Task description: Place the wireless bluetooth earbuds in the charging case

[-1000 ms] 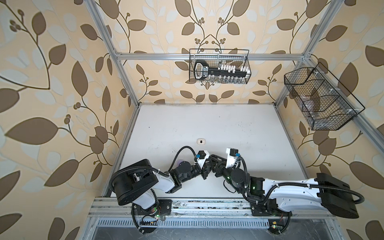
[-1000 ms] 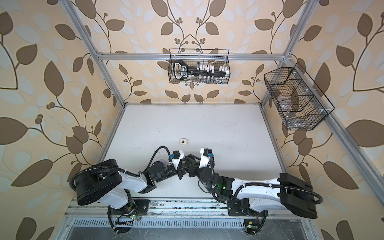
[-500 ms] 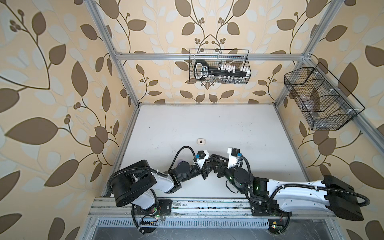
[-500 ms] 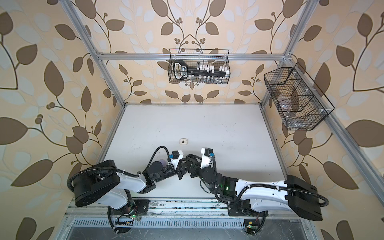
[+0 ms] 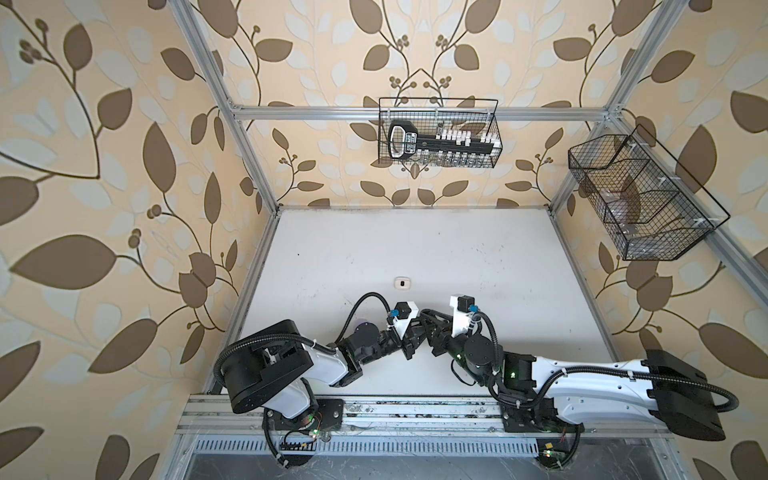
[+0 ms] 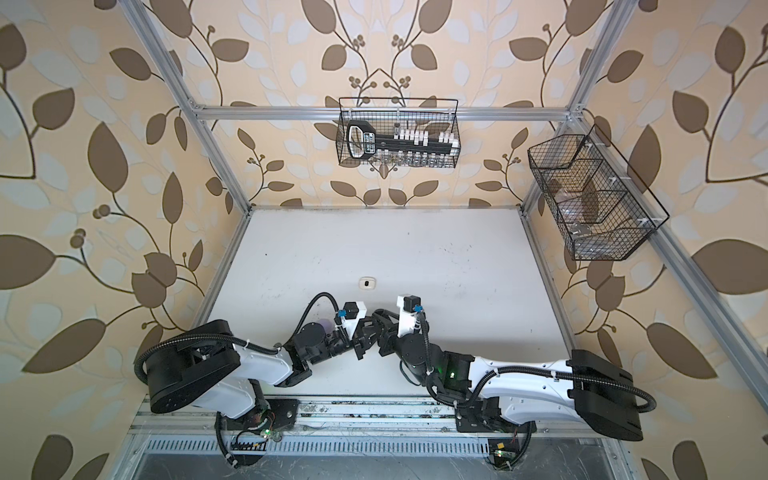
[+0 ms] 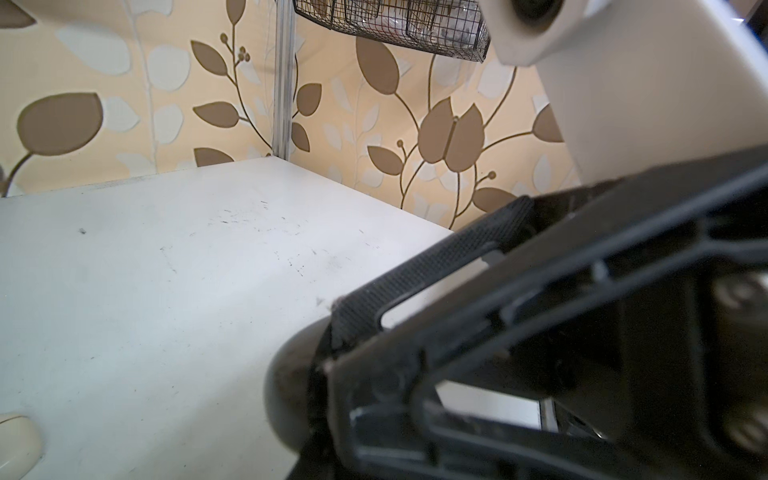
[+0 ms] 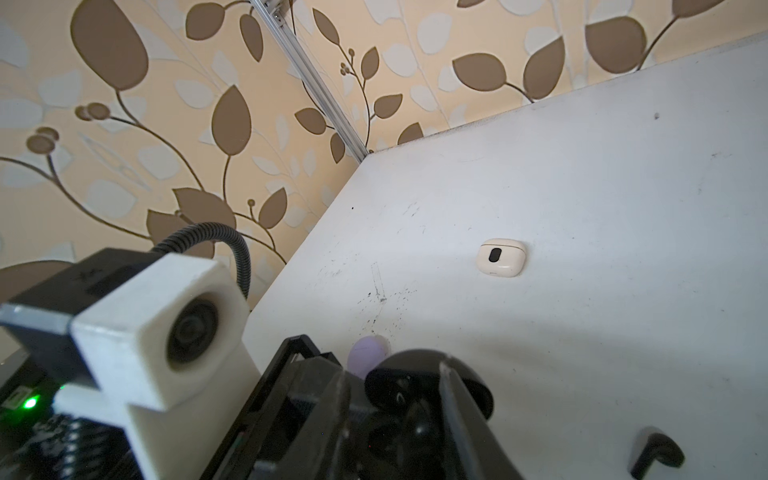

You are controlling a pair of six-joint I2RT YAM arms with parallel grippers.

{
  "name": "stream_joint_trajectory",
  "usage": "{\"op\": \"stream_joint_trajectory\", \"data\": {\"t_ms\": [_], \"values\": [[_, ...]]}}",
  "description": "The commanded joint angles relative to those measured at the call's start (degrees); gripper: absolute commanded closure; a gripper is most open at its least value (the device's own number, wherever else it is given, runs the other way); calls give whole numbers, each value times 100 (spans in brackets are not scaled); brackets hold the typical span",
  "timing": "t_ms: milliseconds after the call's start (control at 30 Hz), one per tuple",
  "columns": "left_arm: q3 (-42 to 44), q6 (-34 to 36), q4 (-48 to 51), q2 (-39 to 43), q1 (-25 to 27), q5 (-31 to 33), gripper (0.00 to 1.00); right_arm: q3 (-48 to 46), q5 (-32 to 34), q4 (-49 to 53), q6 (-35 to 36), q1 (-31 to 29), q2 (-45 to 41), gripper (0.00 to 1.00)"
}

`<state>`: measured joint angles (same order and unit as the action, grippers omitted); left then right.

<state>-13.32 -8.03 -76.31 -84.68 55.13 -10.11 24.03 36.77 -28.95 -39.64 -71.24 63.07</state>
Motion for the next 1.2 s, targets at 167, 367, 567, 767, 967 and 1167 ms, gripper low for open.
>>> {"op": "stream_joint_trajectory", "data": {"t_ms": [167,367,567,767,967,1167], "values": [[13,197,-524,406,76,-491,100,287,-619,118,601,-55,17,64],[3,247,-415,585,75,-899,100,260,-1100,69,1201,-56,-209,63],[-39,285,-179,784,76,-1266,100,90,-1637,-23,1708,-56,-561,60],[-52,310,-8,968,76,-1679,100,-106,-2113,19,2221,-57,-951,55],[-105,340,153,1022,76,-1913,100,-300,-2289,115,2577,-56,-1307,52],[-80,381,134,1018,76,-1981,100,-417,-2056,266,2619,-56,-1736,50]]}}
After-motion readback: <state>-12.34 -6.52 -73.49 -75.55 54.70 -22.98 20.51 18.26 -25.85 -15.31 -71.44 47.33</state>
